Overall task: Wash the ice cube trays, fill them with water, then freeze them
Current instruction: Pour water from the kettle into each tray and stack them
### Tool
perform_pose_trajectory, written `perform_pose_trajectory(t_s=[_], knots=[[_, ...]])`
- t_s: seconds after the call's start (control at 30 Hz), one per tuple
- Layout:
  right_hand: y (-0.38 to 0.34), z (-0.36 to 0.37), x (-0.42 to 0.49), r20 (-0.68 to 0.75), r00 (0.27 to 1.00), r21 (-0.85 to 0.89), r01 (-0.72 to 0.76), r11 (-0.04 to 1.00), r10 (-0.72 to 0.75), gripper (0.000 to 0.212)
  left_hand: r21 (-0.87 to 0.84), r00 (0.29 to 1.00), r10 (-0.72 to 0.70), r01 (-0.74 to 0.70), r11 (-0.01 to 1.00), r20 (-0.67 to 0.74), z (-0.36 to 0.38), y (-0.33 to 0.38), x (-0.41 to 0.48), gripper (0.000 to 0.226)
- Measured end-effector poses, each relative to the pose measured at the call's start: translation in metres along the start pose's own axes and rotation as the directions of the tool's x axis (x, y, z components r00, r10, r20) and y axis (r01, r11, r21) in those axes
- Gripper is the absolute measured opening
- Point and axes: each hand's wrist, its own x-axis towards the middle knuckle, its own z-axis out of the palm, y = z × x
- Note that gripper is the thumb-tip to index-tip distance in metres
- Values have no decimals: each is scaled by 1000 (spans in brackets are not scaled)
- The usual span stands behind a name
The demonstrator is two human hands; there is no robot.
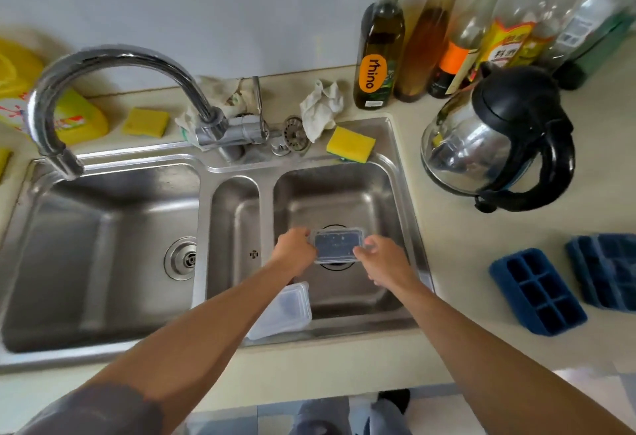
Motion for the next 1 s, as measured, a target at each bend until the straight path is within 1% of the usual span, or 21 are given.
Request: perform_pose_trajectory(t_s=[0.13, 0.23, 0.3, 0.37, 0.5, 0.63, 0.77, 0.93, 1.0], knots=[[9, 13, 34, 33, 995, 16, -100, 995, 99, 17, 82, 999, -39, 38, 996, 19, 17, -2, 38, 26], [15, 25, 54, 44, 992, -11, -119, 993, 120, 15, 133, 996, -64, 56, 989, 56, 27, -8, 58, 23], [20, 33, 62, 55, 990, 2, -129, 992, 128, 16, 172, 994, -74, 58, 983, 85, 33, -13, 66, 22], [23, 39, 67, 59, 989, 21, -136, 991, 134, 15, 171, 992, -78, 60, 983, 104, 40, -17, 71, 23], [30, 42, 74, 56, 990, 0, -132, 991, 132, 13, 130, 988, -97, 82, 988, 116, 49, -24, 77, 19], [35, 43, 80, 29, 988, -19, -151, 988, 151, 15, 36, 987, -135, 132, 991, 89, 50, -30, 83, 19], [35, 45, 91, -15, 986, -30, -166, 986, 166, 14, -43, 972, -210, 215, 976, 106, 51, -31, 86, 10], [36, 48, 98, -58, 979, -126, -199, 972, 193, 18, -108, 953, -272, 287, 952, 137, 56, -30, 87, 4], [39, 49, 99, -60, 978, -154, -205, 967, 198, 18, -136, 946, -292, 311, 941, 140, 58, -31, 88, 10]])
